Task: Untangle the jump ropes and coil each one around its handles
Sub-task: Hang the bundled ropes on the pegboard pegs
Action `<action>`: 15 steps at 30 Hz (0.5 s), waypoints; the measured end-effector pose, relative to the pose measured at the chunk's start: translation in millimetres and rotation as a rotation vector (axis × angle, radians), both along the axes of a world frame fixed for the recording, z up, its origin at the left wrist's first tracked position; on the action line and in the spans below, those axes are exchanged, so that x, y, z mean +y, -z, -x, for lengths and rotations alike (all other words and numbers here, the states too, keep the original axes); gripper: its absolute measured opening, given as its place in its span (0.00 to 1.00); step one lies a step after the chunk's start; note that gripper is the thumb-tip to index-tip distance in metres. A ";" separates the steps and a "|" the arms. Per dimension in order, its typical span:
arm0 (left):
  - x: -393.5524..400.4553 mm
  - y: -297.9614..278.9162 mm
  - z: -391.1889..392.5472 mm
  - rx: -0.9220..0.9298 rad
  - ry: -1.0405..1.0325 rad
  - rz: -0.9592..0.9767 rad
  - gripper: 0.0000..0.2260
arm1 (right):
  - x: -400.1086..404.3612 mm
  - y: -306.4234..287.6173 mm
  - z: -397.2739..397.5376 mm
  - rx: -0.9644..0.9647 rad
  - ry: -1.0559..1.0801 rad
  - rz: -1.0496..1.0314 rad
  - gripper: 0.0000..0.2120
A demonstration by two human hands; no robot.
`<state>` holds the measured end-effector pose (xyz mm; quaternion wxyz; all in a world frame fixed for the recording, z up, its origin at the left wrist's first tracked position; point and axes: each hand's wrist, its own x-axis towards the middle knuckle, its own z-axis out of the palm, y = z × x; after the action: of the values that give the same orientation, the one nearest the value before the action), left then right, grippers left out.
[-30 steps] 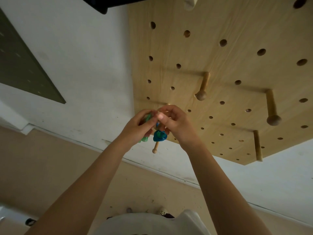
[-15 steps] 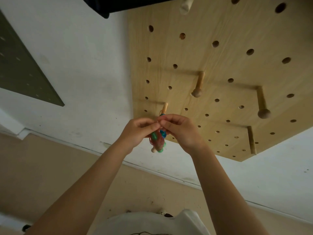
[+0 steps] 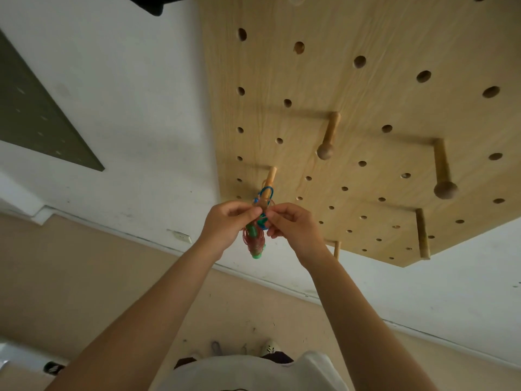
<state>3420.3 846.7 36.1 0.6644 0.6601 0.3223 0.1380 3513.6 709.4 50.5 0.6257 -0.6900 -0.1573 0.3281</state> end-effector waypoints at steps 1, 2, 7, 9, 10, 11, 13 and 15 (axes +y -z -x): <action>1.4 0.7 -1.6 0.003 -0.009 -0.017 0.01 | 0.7 1.4 -3.4 -0.001 0.022 0.010 0.03; 3.2 0.5 -3.3 0.004 -0.015 -0.024 0.01 | 1.6 2.5 -6.9 0.002 0.035 0.013 0.03; 5.6 -8.2 -12.3 -0.035 -0.001 0.045 0.07 | 8.4 3.1 -17.0 0.040 0.008 0.012 0.08; 4.8 -7.2 -13.2 -0.042 0.039 0.023 0.09 | 9.9 5.0 -19.8 0.028 -0.010 0.019 0.11; 4.1 -5.4 -13.2 -0.047 0.044 0.008 0.09 | 10.5 6.2 -22.3 0.028 -0.023 0.009 0.12; 3.0 -3.3 -13.7 -0.049 0.030 -0.004 0.09 | 10.9 7.4 -25.1 0.031 -0.040 -0.004 0.12; 2.1 -0.6 -15.2 -0.042 -0.033 -0.028 0.08 | 11.2 9.7 -31.7 0.042 -0.067 -0.023 0.10; 1.4 -0.9 -16.9 -0.032 -0.083 -0.035 0.07 | 11.4 12.3 -38.0 0.053 -0.087 -0.027 0.08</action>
<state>3437.2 848.0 37.0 0.6515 0.6555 0.3361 0.1814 3551.6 720.8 38.2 0.6242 -0.6651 -0.1749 0.3708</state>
